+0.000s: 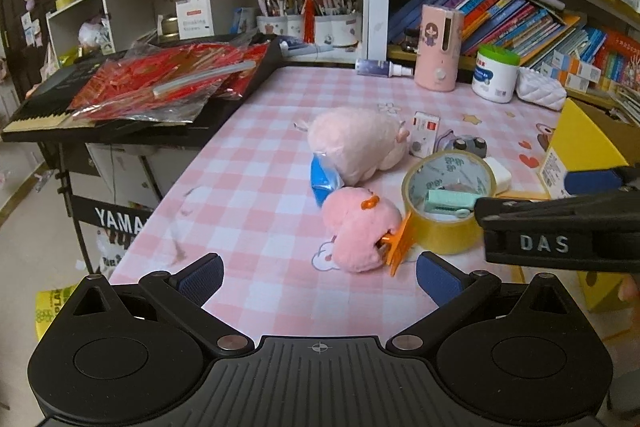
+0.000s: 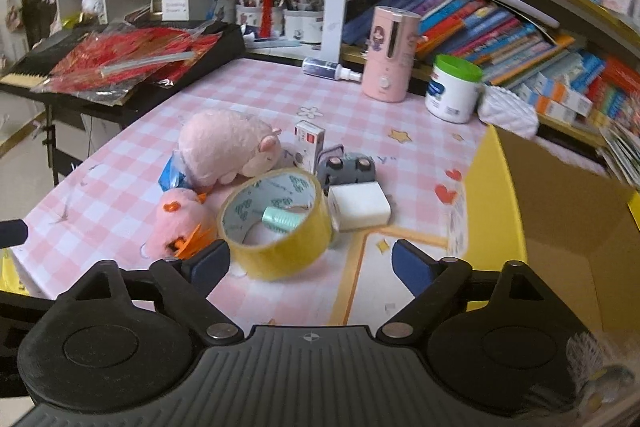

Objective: Organize objects
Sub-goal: 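Reach the left tool to the pink chick while the right tool reaches the tape roll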

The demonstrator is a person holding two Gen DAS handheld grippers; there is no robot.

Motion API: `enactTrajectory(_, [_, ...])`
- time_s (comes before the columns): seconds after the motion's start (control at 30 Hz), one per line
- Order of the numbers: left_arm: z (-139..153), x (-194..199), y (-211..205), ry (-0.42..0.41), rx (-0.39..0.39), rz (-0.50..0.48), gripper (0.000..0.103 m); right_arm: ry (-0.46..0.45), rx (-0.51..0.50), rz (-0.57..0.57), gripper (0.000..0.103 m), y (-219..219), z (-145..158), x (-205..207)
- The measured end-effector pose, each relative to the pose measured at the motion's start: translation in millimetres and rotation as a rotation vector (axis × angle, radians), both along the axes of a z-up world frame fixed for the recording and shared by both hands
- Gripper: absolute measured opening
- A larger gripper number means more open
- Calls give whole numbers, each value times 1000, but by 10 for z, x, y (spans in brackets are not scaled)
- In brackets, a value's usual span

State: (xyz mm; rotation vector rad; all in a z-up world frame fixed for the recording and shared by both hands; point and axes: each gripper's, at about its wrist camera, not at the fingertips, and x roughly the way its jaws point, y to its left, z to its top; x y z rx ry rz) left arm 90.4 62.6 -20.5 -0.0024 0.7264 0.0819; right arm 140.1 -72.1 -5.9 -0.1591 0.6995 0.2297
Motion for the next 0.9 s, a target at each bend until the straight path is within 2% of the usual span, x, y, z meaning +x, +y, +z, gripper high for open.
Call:
enactTrajectory(0.37, [-102, 289, -87, 71, 38, -12, 103, 149, -42, 149, 91, 205, -254, 605])
enactTrajectory(0.53, [-116, 334, -122, 89, 50, -14, 103, 163, -67, 227, 95, 297, -294, 713])
enactTrajectory(0.6, [-122, 344, -155, 92, 54, -15, 103, 188, -92, 252, 93, 335, -345, 765])
enactTrajectory(0.7, [-100, 367, -196, 78, 50, -18, 103, 177, -87, 266, 90, 289, -329, 793])
enactTrajectory(0.9, [-89, 507, -316, 59, 18, -44, 103, 62, 19, 148, 89, -60, -3, 753])
